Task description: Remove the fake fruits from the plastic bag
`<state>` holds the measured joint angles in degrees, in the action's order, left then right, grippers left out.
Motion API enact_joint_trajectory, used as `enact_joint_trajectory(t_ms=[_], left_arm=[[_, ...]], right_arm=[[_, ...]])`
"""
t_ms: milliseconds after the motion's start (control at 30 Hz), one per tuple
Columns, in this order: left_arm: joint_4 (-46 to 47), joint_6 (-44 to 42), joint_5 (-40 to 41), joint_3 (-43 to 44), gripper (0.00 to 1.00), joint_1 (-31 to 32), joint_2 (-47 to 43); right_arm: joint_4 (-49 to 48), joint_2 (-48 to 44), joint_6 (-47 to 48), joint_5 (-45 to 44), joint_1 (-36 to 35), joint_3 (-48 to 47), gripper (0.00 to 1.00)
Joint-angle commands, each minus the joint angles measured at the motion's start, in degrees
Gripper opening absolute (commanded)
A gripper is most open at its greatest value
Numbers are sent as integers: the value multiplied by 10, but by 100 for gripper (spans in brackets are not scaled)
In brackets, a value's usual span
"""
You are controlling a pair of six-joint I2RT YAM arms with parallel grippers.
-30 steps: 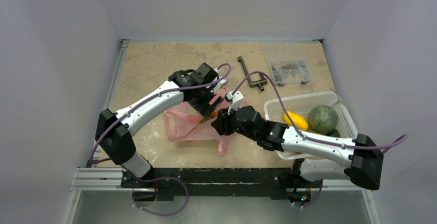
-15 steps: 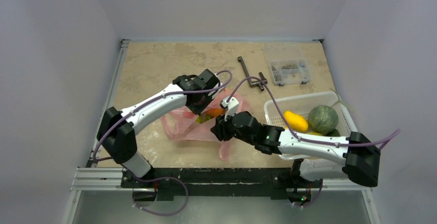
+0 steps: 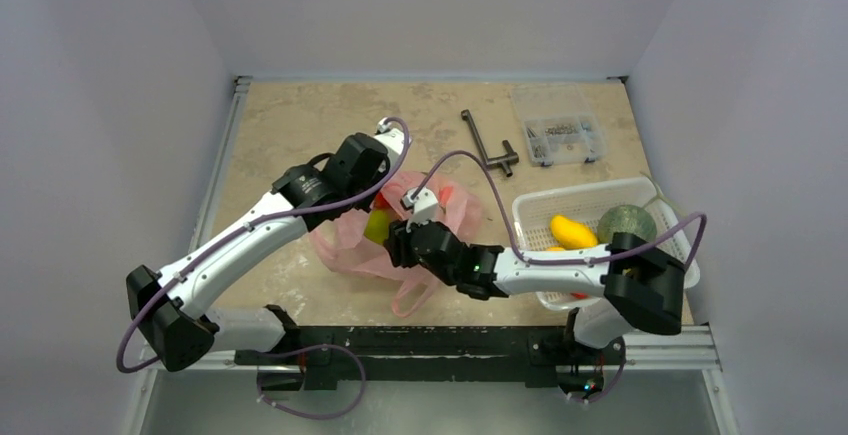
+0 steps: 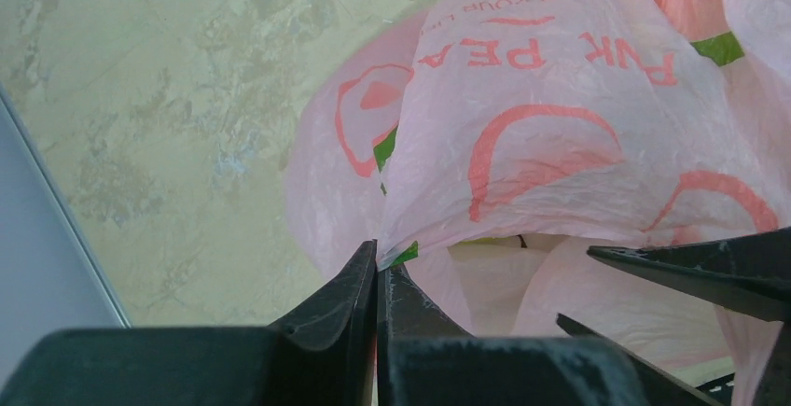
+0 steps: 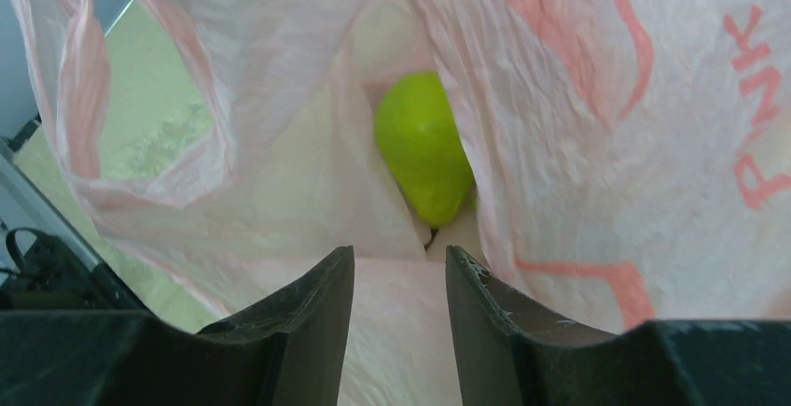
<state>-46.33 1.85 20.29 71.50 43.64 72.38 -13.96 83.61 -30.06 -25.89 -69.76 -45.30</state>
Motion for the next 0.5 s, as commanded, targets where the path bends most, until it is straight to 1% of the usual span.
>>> enact_joint_trajectory(t_ms=[0,67,167,267,367,467], left_arm=[[30,-7,19,-10,0,1,-4],[31,-10,17,-11,0,0,1],[21,-6,17,-3,0,0,4],[33,-8,12,-11,0,1,-4],[31,-8,9,-10,0,1,-8],[41,-12,6,-18,0,0,-12]], right_arm=[[-103,48,-5,-22,-3,-58,43],[-103,72,-5,-18,-6,-79,47],[-142,105,0,-28,-6,-82,51],[-176,134,18,-42,-6,-83,56],[-213,154,40,-62,-3,-80,65],[-209,178,52,-71,1,-95,68]])
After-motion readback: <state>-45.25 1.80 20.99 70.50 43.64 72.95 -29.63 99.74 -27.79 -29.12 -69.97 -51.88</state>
